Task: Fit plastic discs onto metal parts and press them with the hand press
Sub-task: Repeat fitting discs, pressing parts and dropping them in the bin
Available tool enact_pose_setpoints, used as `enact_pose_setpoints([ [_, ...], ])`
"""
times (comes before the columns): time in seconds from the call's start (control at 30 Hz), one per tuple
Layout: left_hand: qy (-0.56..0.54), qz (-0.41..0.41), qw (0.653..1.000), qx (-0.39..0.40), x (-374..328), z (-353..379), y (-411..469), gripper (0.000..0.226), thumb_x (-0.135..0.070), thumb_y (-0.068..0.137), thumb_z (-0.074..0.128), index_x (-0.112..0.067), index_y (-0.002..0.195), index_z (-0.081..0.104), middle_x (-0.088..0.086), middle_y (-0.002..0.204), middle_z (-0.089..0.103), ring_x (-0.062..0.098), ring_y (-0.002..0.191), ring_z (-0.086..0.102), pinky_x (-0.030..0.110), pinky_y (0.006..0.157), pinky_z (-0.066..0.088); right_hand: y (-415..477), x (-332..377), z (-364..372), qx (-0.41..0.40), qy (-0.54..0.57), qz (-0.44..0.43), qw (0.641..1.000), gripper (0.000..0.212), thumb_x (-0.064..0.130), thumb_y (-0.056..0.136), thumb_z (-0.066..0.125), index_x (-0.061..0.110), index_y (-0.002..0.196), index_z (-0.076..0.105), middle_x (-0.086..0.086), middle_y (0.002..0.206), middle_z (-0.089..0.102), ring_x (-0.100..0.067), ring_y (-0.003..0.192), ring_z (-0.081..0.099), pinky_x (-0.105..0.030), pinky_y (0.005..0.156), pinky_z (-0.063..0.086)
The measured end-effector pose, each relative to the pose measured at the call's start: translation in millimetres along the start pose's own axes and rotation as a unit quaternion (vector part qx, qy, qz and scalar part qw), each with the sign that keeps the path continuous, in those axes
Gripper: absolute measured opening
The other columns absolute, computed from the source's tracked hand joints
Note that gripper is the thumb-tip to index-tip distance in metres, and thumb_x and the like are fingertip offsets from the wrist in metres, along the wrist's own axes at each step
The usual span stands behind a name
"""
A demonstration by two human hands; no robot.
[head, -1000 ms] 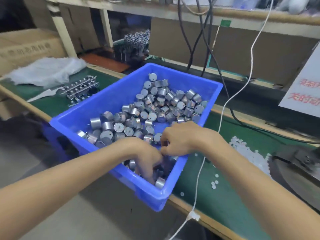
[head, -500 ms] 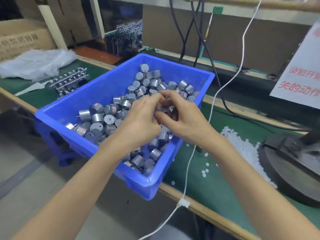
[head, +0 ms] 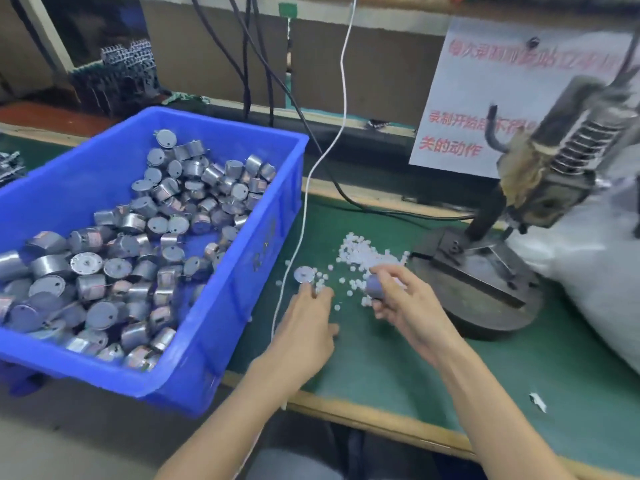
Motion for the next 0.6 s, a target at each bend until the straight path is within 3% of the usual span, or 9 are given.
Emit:
enact_pose_setpoints([
  [0.1, -0.04, 0.0, 0.999, -0.011, 11.0, 15.9, 16.8, 0.031, -0.026, 0.088, 0.062, -0.013, 0.115, 0.053, 0.006, 0.114, 0.048, 0.023, 0.104, 0.051, 0.034, 0.09, 0.041, -14.1, -25.4, -20.3, -0.029, -0.052, -0.005, 0.998, 0.019, 0.009, 0.086, 0.065, 0.016, 0.101, 0.058, -0.005, 0.073, 0.063, -0.013, 0.056, 0.05, -0.02, 0.055, 0.044],
  [0.17, -0.042, 0.01, 0.998, -0.035, 12.2, 18.5, 25.6, 0.018, -0.023, 0.088, 0.062, -0.013, 0.101, 0.058, 0.002, 0.101, 0.053, 0.022, 0.097, 0.054, 0.032, 0.084, 0.042, -22.2, -32.6, -24.7, -0.031, -0.051, -0.023, 0.998, 0.019, 0.005, 0.087, 0.063, 0.014, 0.103, 0.056, -0.007, 0.084, 0.069, -0.01, 0.056, 0.054, -0.019, 0.054, 0.044],
  [0.23, -0.039, 0.01, 0.998, -0.049, 13.5, 17.8, 32.6, 0.007, -0.02, 0.088, 0.061, -0.013, 0.091, 0.059, -0.002, 0.091, 0.056, 0.02, 0.091, 0.055, 0.03, 0.077, 0.041, -27.7, -32.4, -26.9, -0.028, -0.055, -0.057, 0.996, 0.02, 0.003, 0.089, 0.061, 0.012, 0.105, 0.057, -0.001, 0.082, 0.067, -0.009, 0.06, 0.056, -0.019, 0.055, 0.044],
  [0.37, -0.008, 0.055, 0.996, -0.067, 3.3, 16.1, 35.8, 0.008, -0.021, 0.091, 0.054, -0.016, 0.087, 0.059, -0.004, 0.09, 0.062, 0.018, 0.089, 0.055, 0.028, 0.072, 0.039, -34.4, -33.8, -33.2, -0.038, -0.069, -0.089, 0.993, 0.029, -0.002, 0.089, 0.057, 0.016, 0.112, 0.058, 0.005, 0.083, 0.064, -0.01, 0.066, 0.058, -0.021, 0.057, 0.046],
  [0.5, -0.091, 0.143, 0.985, -0.041, -30.7, 38.3, 21.9, 0.011, -0.027, 0.091, 0.055, -0.026, 0.082, 0.059, -0.019, 0.073, 0.05, 0.008, 0.079, 0.045, 0.022, 0.069, 0.027, -39.8, -37.2, -46.6, -0.081, -0.113, -0.096, 0.986, 0.031, 0.0, 0.088, 0.06, 0.022, 0.11, 0.056, 0.01, 0.094, 0.067, -0.01, 0.071, 0.062, -0.021, 0.063, 0.048],
  [0.6, -0.06, 0.151, 0.984, -0.067, -34.3, 53.9, 20.5, 0.009, -0.032, 0.091, 0.056, -0.027, 0.088, 0.063, -0.02, 0.083, 0.041, 0.005, 0.086, 0.034, 0.02, 0.073, 0.02, -39.0, -35.7, -51.3, -0.096, -0.153, -0.11, 0.977, 0.032, 0.003, 0.088, 0.063, 0.028, 0.107, 0.059, 0.007, 0.091, 0.067, -0.007, 0.076, 0.06, -0.023, 0.065, 0.049],
])
Point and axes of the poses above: each hand's wrist, its own y-axis towards the middle knuckle, its own z-axis out of the palm, x = y × z, the point moved 7 cm from there along y, towards the middle knuckle
